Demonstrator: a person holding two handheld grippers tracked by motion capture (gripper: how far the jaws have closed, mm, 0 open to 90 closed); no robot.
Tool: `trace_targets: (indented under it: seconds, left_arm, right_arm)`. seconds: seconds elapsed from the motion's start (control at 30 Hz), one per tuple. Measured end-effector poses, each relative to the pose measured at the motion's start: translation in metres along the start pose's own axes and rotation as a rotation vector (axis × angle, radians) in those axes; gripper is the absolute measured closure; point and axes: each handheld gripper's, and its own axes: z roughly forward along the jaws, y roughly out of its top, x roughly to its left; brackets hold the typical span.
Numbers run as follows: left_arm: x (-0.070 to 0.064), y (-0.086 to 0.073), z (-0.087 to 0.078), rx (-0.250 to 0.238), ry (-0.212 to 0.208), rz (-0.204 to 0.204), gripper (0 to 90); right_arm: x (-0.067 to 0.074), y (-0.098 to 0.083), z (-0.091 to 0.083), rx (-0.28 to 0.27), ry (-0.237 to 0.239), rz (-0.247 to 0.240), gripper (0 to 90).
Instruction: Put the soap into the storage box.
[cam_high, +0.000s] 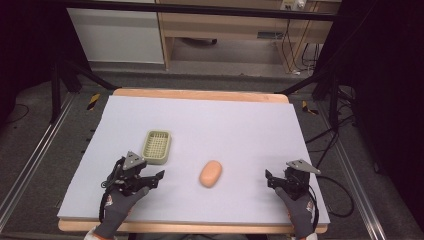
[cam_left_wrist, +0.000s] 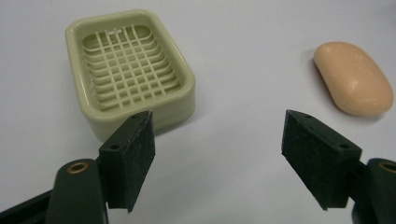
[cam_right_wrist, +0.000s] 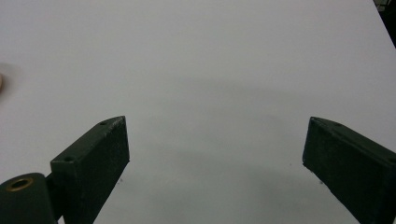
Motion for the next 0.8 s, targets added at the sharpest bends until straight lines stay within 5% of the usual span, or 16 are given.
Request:
trace_targets:
  seconds: [0.8]
  left_arm:
    - [-0.039, 0.045, 0.011, -0.041, -0.072, 0.058, 24.2]
  right_arm:
    - [-0.001, 0.000, 0.000, 0.003, -0.008, 0.002, 7.0]
